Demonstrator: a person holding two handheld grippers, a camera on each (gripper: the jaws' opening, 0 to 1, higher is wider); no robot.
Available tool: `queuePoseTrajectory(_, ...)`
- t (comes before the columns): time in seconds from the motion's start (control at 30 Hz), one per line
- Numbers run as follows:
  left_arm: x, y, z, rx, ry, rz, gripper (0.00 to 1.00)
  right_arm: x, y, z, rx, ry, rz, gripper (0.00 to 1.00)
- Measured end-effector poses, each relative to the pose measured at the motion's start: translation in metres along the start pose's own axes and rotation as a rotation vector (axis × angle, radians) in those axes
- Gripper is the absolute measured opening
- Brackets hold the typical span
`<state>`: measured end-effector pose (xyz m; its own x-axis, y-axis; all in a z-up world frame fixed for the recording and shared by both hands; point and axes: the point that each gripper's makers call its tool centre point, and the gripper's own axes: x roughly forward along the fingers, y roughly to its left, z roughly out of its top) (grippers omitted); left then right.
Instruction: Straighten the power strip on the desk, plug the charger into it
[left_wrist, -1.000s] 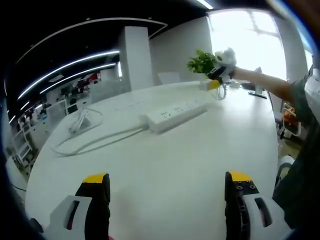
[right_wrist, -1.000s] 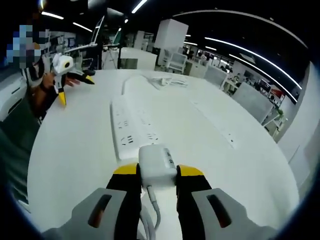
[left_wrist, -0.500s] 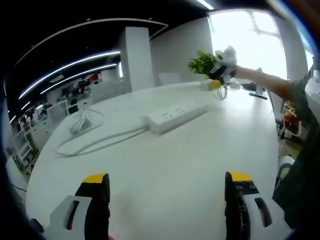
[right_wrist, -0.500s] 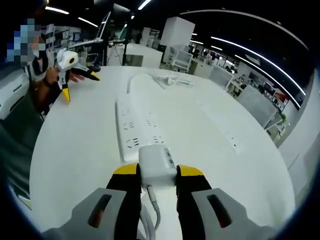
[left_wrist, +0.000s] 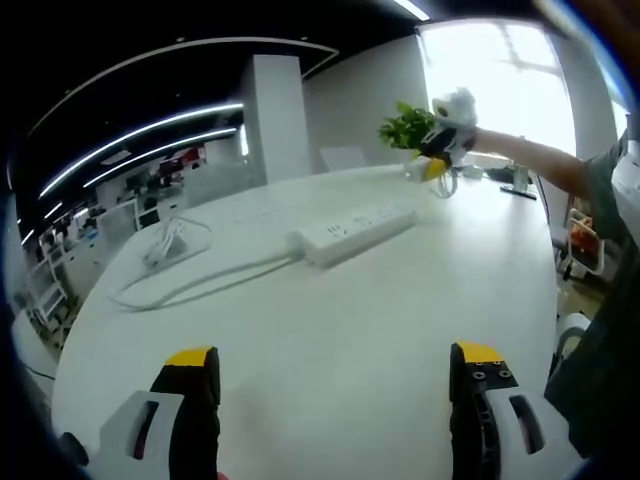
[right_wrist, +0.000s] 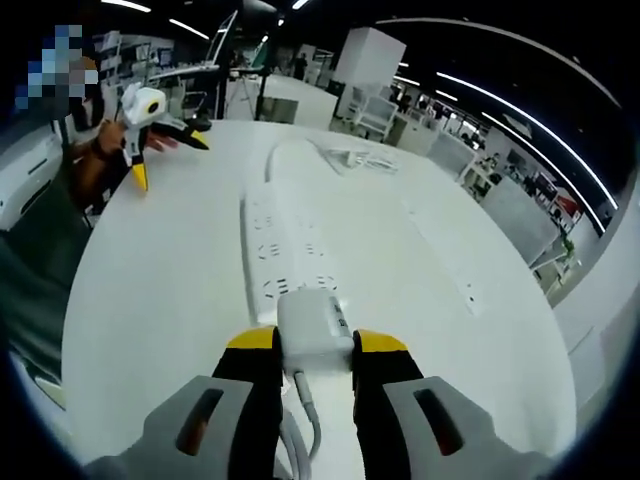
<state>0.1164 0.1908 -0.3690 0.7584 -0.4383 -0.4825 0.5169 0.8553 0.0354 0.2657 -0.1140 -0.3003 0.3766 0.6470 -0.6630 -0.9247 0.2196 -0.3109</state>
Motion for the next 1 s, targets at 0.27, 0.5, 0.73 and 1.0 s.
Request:
queuePoseTrajectory(0.27, 0.0006, -0.0018, -0.0018, -0.002, 0.000, -0.005, 0.99, -0.0002, 0.0013, 0.0002, -0.022, 0.033, 0.005, 0.25)
queuePoseTrajectory(0.5, -0.0002, 0.0002, -0.0021, -0.007, -0.003, -0.002, 0.99, 0.0033, 0.0049, 0.0018, -0.047, 0.065, 0.024, 0.25)
queuePoseTrajectory(0.73, -0.0005, 0.0016, -0.0040, -0.012, -0.001, -0.002, 0.99, 0.0055, 0.0059, 0.0050, -0.067, 0.087, 0.035, 0.25)
queuePoseTrajectory(1.0, 0.0000, 0.0027, -0.0028, -0.013, -0.005, -0.005, 0.99, 0.0060, 0.0073, 0.0068, -0.072, 0.105, 0.050, 0.25)
